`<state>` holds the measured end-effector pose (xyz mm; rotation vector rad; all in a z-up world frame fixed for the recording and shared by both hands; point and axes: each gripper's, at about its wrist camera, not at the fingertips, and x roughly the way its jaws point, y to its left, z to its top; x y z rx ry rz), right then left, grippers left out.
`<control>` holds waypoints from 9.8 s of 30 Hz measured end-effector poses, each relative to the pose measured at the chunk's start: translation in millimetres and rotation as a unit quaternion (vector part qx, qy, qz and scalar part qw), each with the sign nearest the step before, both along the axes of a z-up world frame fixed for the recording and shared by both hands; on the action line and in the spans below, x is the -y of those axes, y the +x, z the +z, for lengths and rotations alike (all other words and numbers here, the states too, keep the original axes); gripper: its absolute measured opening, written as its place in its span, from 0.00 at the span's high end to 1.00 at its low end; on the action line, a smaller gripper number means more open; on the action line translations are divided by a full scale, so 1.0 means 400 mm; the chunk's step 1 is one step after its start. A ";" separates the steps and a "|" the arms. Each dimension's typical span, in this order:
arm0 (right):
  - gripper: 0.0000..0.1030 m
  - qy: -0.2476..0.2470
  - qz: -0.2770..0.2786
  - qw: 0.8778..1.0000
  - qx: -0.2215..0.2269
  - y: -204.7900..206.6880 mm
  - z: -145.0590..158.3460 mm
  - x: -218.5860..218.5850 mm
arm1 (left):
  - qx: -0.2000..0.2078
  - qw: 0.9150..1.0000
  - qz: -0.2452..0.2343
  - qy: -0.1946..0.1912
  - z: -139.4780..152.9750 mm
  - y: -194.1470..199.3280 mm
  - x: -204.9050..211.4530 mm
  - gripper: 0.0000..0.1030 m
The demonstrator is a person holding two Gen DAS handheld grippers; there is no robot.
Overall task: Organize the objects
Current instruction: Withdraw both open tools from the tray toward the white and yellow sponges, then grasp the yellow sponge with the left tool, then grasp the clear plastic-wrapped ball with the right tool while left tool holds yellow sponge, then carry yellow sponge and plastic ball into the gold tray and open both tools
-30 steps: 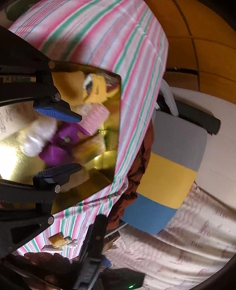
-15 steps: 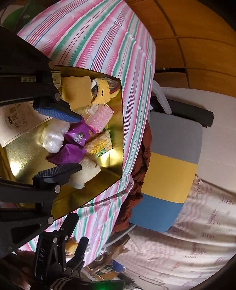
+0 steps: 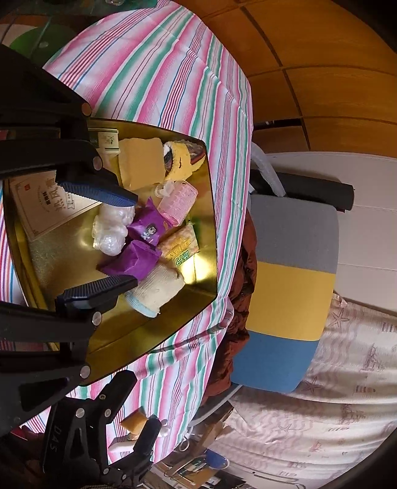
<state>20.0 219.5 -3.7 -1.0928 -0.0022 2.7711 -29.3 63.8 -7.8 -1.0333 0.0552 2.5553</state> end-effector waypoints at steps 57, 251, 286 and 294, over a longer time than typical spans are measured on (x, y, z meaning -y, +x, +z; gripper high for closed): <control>0.02 -0.174 -0.396 0.901 -0.033 0.363 -0.022 -0.827 | 0.003 0.990 -0.138 -0.030 -0.002 0.100 -0.200 0.55; 0.37 -0.054 -0.053 0.980 0.184 -0.080 -0.194 -0.364 | -0.006 0.997 -0.075 0.001 -0.001 0.033 -0.180 0.45; 0.32 -0.046 0.091 0.993 0.060 -0.036 -0.071 0.042 | 0.069 0.996 0.002 0.048 -0.058 -0.006 0.006 0.43; 0.16 -0.062 0.087 0.993 0.059 -0.030 -0.073 0.040 | 0.053 0.998 0.006 0.018 -0.053 0.007 -0.005 0.41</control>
